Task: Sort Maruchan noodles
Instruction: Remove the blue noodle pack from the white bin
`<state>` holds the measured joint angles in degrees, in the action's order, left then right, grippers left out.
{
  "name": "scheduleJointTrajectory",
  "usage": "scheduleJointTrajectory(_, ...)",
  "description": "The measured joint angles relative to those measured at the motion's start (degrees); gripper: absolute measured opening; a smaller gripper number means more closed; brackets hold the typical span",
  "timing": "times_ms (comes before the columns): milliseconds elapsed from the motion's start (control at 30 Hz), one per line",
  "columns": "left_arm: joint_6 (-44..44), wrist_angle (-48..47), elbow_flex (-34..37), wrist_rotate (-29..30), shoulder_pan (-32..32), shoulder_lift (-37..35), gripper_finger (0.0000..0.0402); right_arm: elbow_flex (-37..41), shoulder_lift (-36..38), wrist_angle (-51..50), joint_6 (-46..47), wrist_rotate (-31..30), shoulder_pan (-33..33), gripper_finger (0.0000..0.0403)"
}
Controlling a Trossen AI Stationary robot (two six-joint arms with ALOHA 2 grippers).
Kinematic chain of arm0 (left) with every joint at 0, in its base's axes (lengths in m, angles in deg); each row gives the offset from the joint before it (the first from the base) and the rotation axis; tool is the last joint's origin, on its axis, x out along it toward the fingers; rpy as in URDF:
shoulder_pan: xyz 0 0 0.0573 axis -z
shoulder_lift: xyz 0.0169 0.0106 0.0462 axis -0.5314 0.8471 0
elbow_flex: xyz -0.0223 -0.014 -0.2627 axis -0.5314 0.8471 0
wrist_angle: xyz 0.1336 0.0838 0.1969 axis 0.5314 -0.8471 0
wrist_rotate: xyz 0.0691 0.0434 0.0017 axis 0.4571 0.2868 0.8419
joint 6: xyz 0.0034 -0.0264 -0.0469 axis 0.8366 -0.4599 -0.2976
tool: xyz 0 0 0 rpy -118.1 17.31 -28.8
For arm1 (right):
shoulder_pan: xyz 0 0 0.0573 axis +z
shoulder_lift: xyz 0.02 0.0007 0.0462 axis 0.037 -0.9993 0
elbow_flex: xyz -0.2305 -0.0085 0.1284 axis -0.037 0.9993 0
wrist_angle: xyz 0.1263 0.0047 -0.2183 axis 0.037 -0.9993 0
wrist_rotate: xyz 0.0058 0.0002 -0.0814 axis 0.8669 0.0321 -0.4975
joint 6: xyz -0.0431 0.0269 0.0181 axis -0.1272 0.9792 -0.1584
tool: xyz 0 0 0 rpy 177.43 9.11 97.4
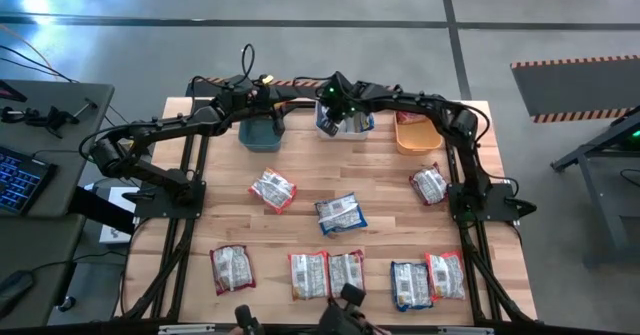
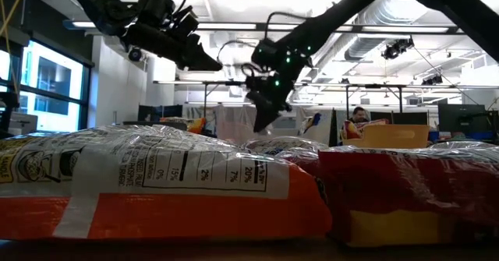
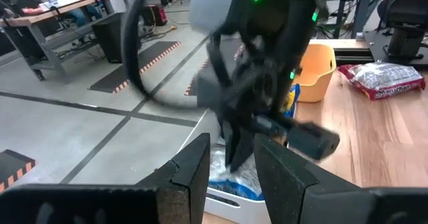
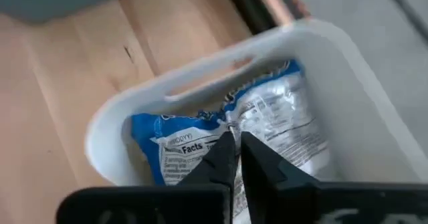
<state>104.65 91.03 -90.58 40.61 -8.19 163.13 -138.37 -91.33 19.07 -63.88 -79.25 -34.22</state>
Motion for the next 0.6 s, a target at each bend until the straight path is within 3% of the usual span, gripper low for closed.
scheduleJointTrajectory(367, 0.6, -1.3, 0.0, 0.0, 0.0, 0.0, 0.0106, 0.7, 4.9, 4.0, -1.3, -4.1, 0.4, 0.0)
scheduleJointTrajectory(600, 0.6, -1.6, 0.0, 0.0, 0.0, 0.0, 0.0106, 4.3, 5.6, 0.5, 2.4, -0.6, 0.3, 0.001)
